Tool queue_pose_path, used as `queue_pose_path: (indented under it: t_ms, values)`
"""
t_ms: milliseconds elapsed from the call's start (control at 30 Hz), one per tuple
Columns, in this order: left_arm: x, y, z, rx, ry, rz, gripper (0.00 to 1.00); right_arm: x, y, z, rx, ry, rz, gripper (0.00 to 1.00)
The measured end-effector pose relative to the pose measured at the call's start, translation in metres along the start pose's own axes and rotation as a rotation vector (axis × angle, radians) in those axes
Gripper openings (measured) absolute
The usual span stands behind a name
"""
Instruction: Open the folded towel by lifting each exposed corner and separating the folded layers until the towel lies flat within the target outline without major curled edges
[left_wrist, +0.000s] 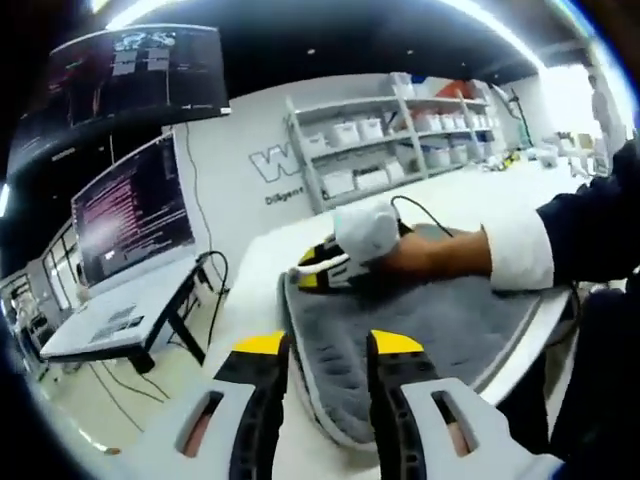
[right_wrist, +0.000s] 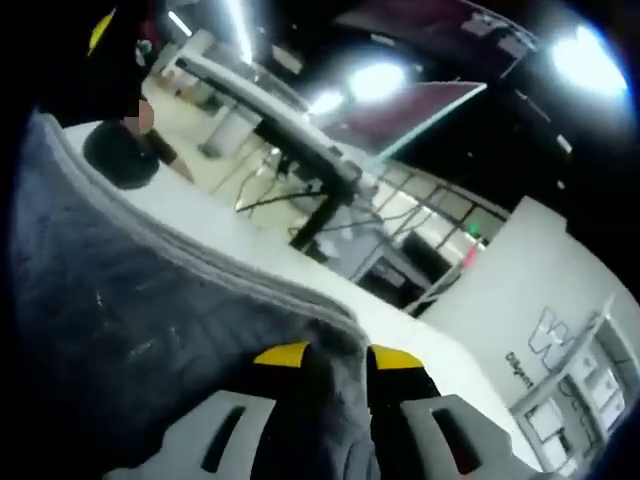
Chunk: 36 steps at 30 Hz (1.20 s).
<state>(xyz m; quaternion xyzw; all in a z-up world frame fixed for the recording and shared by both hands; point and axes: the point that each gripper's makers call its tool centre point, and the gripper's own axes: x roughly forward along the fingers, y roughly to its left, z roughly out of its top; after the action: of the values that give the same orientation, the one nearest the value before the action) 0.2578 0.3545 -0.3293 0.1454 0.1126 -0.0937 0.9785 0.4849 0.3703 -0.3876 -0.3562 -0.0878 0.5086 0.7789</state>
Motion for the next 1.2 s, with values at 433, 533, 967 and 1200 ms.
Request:
queue_pose_path:
  t_ms: [433, 533, 967, 1200]
  values:
    - [0.013, -0.016, -0.017, -0.077, 0.104, -0.129, 0.42, -0.006, -0.005, 0.004, 0.257, -0.054, 0.069, 0.29]
    - [0.016, -0.012, -0.029, -0.068, 0.13, -0.123, 0.42, -0.005, -0.004, 0.005, 0.275, -0.072, 0.084, 0.28]
    - [0.015, -0.011, -0.066, -0.11, 0.241, -0.169, 0.35, -0.01, -0.004, 0.011, 0.291, -0.107, 0.091, 0.2]
    - [0.013, -0.008, -0.077, -0.174, 0.273, -0.176, 0.35, -0.008, -0.01, 0.008, 0.325, -0.101, 0.085, 0.2]
